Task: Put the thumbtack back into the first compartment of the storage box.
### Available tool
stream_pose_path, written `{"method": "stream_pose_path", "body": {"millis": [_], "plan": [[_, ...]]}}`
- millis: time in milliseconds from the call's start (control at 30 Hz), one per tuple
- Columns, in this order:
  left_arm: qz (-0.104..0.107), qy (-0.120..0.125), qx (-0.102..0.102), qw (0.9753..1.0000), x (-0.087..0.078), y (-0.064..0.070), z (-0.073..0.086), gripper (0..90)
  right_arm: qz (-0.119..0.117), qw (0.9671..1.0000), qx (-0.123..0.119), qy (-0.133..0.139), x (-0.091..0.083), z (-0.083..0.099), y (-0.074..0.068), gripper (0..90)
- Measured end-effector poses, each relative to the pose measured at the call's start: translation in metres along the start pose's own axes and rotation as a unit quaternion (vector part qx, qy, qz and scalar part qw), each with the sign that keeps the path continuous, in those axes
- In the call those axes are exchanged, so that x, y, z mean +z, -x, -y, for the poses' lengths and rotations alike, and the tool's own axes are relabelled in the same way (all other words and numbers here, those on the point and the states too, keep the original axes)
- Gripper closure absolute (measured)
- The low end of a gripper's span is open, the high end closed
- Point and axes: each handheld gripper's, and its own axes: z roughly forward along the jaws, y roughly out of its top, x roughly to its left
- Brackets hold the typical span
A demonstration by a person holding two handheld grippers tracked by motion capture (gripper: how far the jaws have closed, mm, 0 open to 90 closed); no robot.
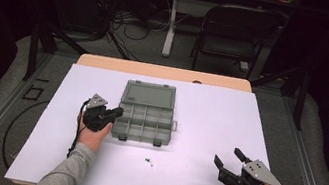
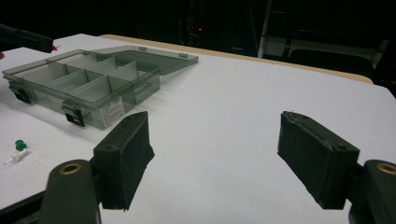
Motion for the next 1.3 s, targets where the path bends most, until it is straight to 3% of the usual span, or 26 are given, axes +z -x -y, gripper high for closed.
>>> {"method": "stream_pose_path", "body": {"millis": [367,833,1033,1067,1200,1300], "plan": [[-0.013,-0.016,0.005,0.9998,0.009,-0.003,0.003,85.5,-0.001,1.0000,0.000,0.000,-0.001,0.000,0.000,24.8],[-0.009,-0.005,0.012,0.9999,0.008,0.000,0.003,82.1,-0.002,1.0000,0.001,0.001,0.000,0.000,0.000,24.8],[0.005,0.018,0.013,0.9997,0.003,0.002,0.001,59.6,-0.001,1.0000,0.001,0.002,-0.001,0.000,0.000,24.8],[0.004,0.031,0.017,0.9994,-0.001,0.004,0.000,55.9,-0.001,1.0000,0.001,0.003,-0.001,0.000,0.000,24.8],[0.008,0.043,0.027,0.9987,-0.008,0.009,-0.002,47.8,-0.001,1.0000,0.001,0.001,-0.001,0.000,0.001,24.8],[0.013,0.053,0.046,0.9974,-0.018,0.018,-0.003,45.1,0.000,1.0000,0.001,0.001,-0.002,0.000,0.001,24.8]]}}
